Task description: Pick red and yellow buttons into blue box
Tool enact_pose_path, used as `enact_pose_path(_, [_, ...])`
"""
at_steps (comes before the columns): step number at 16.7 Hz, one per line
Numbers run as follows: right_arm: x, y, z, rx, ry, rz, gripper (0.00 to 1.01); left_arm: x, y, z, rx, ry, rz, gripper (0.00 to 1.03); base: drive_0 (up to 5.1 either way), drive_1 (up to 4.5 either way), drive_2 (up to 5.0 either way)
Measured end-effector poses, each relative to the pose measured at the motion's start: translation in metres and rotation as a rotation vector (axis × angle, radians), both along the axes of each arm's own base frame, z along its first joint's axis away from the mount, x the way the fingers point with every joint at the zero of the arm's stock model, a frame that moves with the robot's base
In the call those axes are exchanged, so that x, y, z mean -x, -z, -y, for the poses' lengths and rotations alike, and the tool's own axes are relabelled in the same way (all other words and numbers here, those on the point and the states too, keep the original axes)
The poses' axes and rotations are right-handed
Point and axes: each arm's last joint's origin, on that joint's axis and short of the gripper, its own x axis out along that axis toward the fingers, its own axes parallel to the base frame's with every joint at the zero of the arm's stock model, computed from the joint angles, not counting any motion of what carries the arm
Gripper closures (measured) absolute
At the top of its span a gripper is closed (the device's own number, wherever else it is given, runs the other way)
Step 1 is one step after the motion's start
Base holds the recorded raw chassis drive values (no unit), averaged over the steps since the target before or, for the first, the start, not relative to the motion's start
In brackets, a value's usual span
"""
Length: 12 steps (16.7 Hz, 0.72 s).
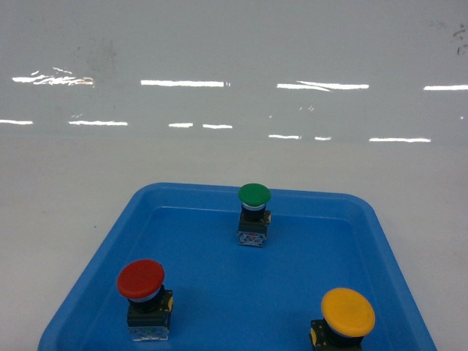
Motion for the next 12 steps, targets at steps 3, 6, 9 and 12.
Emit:
enact_pose_path(3, [0.0,0.0,0.0,0.0,0.0,0.0,0.03,0.0,0.0,0.0,0.0,0.0,0.0,0.05,0.0,0.0,0.0])
enact_pose_path(6, [0.0,0.0,0.0,0.0,0.0,0.0,0.03,0.0,0.0,0.0,0.0,0.0,0.0,0.05,0.0,0.0,0.0])
enact_pose_path(9, [-0.0006,-0.0015,0.0001,-0.004,-0.018,0.013,0.03,-0.0003,0.0005,-0.0014,0.004,0.001,-0.006,0.05,0.0,0.0,0.0])
enact_pose_path(12, [-0.0052,-0.0014,-0.0022,-0.005,-0.058,-0.001,0.03,-0.0049,-0.0018,-0.0027,0.01,-0.011,0.005,0.05,0.0,0.0,0.0])
